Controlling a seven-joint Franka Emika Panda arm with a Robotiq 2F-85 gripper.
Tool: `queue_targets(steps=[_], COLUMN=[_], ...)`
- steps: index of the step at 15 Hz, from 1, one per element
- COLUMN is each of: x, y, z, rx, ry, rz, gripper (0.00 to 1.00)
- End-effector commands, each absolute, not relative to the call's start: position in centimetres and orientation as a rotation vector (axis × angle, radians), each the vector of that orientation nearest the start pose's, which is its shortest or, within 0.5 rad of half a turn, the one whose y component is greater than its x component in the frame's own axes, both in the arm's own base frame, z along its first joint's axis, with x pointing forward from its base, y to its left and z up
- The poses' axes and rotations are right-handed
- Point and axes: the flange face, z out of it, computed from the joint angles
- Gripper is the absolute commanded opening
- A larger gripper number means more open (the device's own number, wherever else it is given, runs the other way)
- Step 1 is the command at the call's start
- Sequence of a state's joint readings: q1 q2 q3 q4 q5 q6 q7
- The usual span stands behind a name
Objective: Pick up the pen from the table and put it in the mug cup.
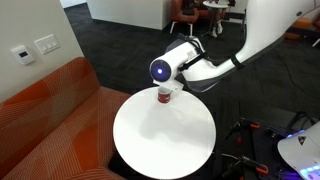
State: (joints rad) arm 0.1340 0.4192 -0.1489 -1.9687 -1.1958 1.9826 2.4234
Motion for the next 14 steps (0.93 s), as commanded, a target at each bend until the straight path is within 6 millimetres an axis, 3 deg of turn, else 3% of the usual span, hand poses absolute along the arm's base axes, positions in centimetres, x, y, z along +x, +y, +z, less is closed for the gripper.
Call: queue_targets(steps=[1,7,14], x=[60.8,62.9,63.9], y=[-6.9,-7.4,-8.4], z=[26.0,22.0,17.2], rx=[1.486,1.456,1.453], ry=[-1.640,-1.613,-1.603], rz=[1.098,1.202,1.177], gripper=[0.05,0.05,0.05])
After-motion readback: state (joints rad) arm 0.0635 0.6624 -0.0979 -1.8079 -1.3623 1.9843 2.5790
